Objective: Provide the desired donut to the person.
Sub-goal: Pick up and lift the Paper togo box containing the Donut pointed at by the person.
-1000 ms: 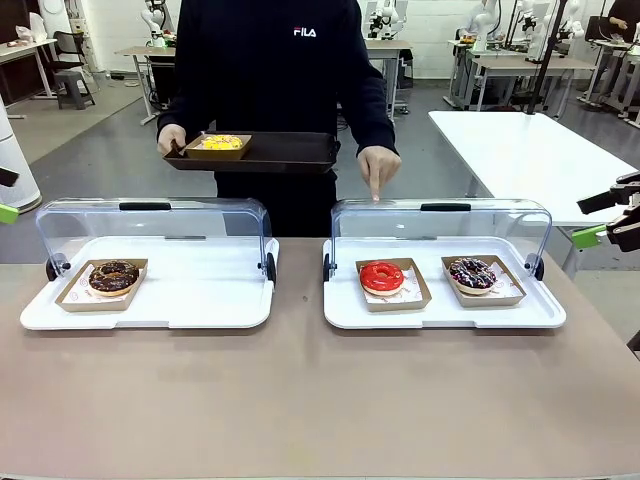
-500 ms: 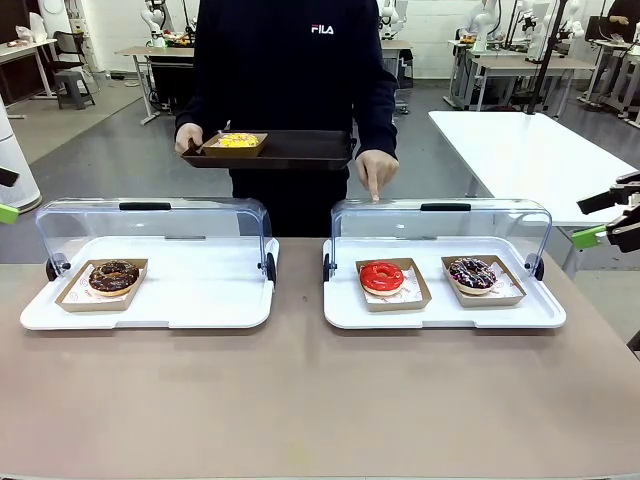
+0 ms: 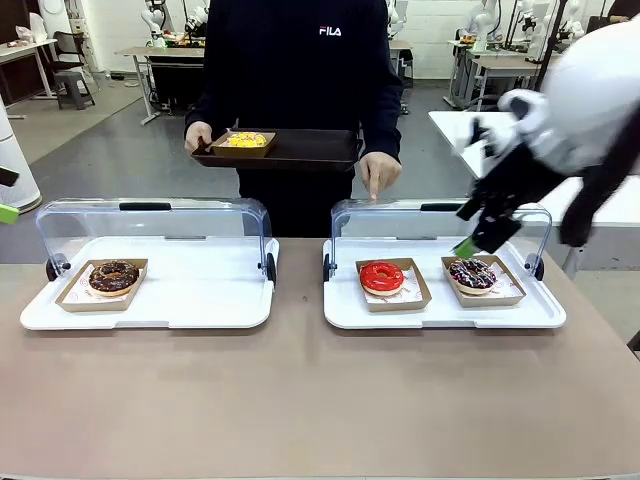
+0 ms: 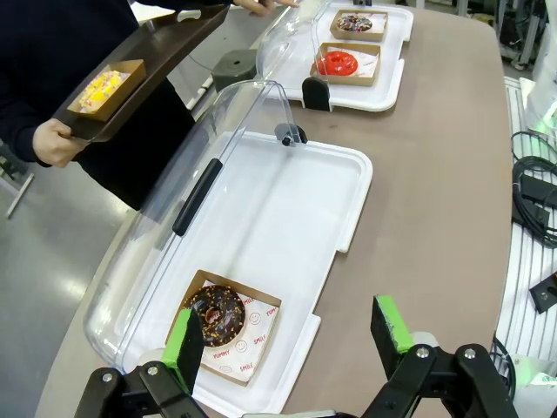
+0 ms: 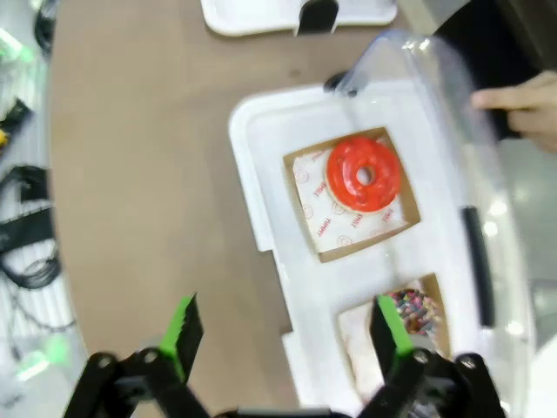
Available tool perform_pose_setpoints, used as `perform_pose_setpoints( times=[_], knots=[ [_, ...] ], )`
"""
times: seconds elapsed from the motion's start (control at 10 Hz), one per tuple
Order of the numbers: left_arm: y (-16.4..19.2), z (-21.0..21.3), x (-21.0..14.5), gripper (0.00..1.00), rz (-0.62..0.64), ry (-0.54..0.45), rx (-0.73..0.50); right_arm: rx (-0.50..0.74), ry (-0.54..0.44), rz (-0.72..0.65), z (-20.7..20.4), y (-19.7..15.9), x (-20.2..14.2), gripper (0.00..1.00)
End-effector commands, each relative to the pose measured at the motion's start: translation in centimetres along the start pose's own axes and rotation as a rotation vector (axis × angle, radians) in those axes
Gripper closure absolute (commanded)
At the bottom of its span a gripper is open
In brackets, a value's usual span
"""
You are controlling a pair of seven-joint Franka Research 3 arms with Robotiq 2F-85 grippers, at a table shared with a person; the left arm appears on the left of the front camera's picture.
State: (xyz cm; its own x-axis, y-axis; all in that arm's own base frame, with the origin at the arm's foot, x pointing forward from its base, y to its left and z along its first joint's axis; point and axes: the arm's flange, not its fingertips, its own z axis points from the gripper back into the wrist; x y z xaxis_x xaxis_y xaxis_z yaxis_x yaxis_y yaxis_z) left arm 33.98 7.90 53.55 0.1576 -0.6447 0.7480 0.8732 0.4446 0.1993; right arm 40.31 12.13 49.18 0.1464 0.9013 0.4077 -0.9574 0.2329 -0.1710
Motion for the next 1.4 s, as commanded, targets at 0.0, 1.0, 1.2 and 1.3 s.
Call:
perform_pose_setpoints(
  times=[0.0, 1.0, 1.2, 1.3],
  knots=[
    [0.0, 0.2, 0.0, 0.0, 0.007, -0.005, 0.002, -0.012, 0.098, 0.099, -4.3, -2.7, -1.1, 0.0],
    [0.0, 0.2, 0.0, 0.0, 0.007, -0.005, 0.002, 0.023, 0.138, 0.196, -13.6, -2.2, -1.3, 0.0],
    [0.0, 0.2, 0.0, 0.0, 0.007, -0.005, 0.002, -0.001, 0.163, 0.214, -15.7, -3.0, -0.5, 0.0],
    [0.0, 0.2, 0.0, 0.0, 0.007, -0.005, 0.002, -0.008, 0.194, 0.201, -16.5, -3.5, -0.6, 0.0]
  ],
)
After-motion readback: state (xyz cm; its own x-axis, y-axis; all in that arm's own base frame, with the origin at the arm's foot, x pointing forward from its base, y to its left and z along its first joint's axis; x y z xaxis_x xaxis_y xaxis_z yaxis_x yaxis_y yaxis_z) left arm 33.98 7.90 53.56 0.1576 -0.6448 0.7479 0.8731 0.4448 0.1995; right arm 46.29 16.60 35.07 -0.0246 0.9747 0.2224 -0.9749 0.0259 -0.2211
